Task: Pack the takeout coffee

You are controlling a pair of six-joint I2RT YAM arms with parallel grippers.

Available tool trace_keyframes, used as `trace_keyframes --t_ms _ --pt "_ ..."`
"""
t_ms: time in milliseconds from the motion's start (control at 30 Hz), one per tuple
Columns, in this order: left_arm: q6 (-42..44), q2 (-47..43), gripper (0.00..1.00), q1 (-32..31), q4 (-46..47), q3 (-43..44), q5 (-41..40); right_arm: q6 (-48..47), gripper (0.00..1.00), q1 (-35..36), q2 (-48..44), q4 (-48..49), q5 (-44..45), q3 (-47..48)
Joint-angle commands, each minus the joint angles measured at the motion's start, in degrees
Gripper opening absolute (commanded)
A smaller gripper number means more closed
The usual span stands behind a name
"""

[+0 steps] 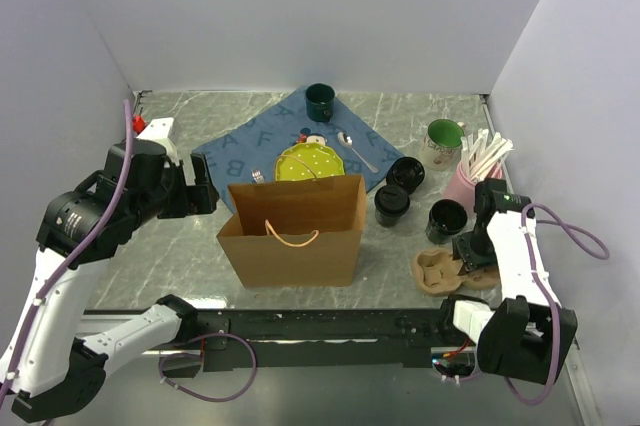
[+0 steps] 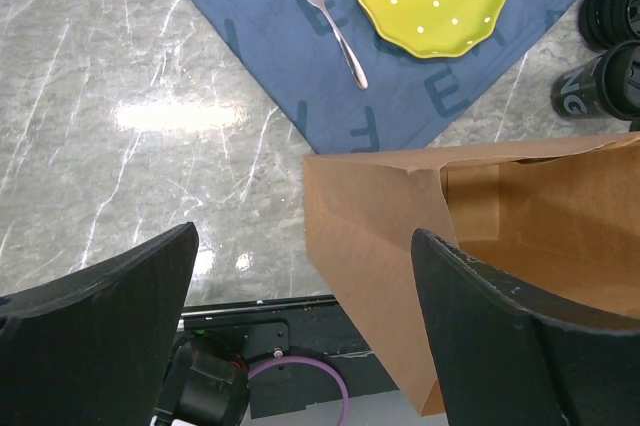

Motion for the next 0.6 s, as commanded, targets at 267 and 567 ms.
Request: trace_keyframes --t_ms 267,567 --pt "-0.4 -0.5 0.93 -0.3 1.1 2.0 0.1 -4.5 0.31 -0.2 0.8 2.7 2.3 1.8" --pt "-0.5 0.0 0.93 -0.4 0.6 2.0 -0.5 -4.7 0.56 -0.2 0.6 2.4 3.3 3.0"
